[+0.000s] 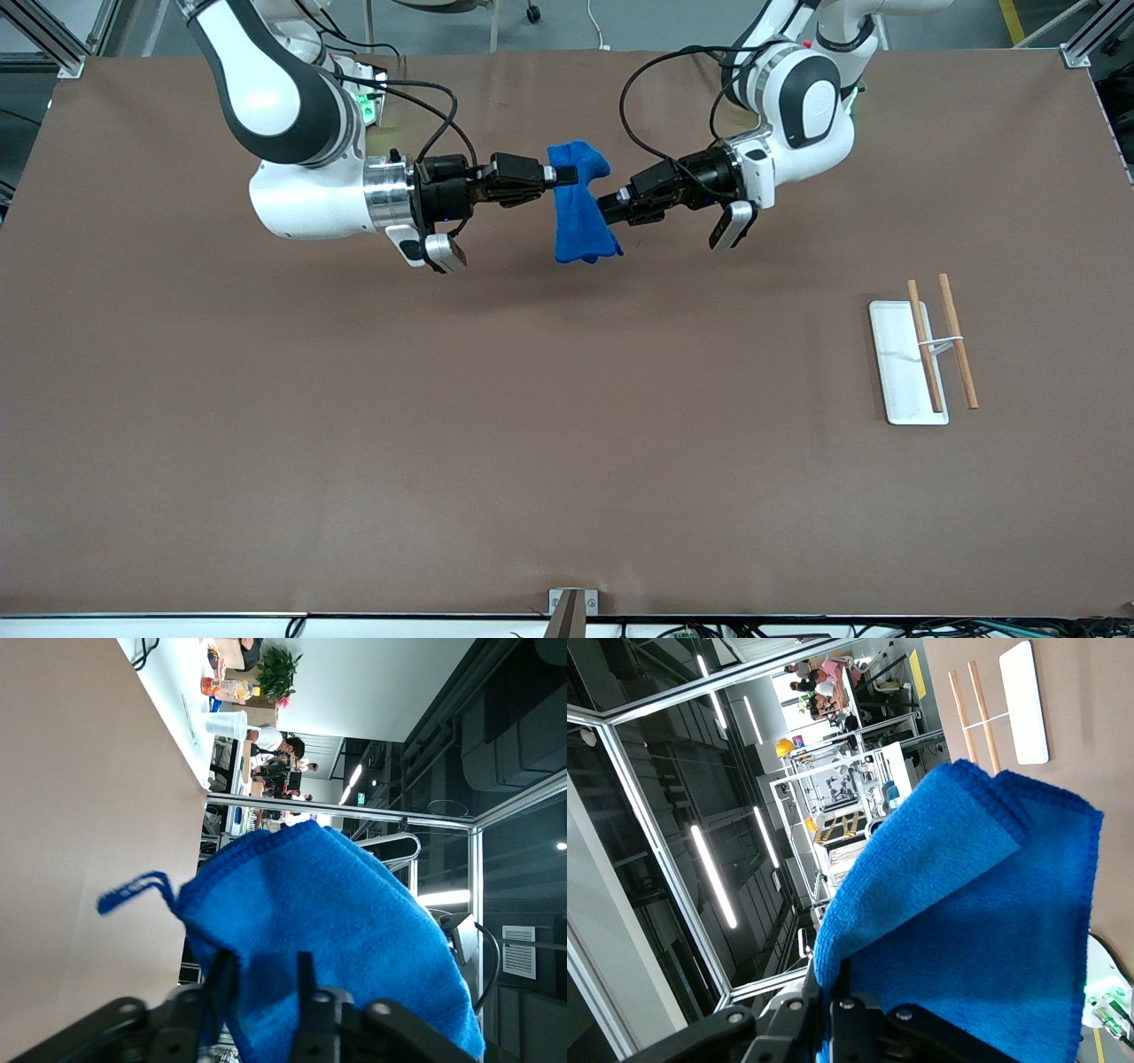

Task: Right arm passes towel to left arm to hang
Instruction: 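Open the right gripper and pull it back from the towel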

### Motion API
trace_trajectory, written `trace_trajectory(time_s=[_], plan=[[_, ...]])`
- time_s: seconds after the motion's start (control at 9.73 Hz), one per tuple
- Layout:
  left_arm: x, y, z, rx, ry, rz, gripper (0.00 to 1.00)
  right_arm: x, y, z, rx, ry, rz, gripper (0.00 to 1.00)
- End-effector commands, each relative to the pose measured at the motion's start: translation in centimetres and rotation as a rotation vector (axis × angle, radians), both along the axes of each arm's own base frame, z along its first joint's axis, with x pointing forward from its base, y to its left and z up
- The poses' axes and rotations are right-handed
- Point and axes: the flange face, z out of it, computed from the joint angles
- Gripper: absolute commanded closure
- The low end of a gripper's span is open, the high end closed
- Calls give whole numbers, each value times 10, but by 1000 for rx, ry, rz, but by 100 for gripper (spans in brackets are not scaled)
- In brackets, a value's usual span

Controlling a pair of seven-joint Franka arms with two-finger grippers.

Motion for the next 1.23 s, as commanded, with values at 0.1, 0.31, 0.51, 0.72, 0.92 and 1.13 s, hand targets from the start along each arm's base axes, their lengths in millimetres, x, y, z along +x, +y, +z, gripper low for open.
trace_trajectory(time_s=[0.1,0.31,0.51,0.72,0.92,1.13], plan=[[12,6,-10,7,-4,43,100,-2,2,0,20,-4,-14,100],[15,6,-9,20,1,54,100,-2,2,0,20,-4,-14,100],[21,7,-1,50,-1,65,100,-2,1,0,21,-4,-14,100],[24,9,0,114,-6,81,100,5,-12,-5,3,-4,-32,1],[30,14,-7,211,-30,37,100,29,-57,-12,-105,-46,-40,0],[47,5,-3,226,-7,-21,100,49,-109,-10,-298,-91,31,0]])
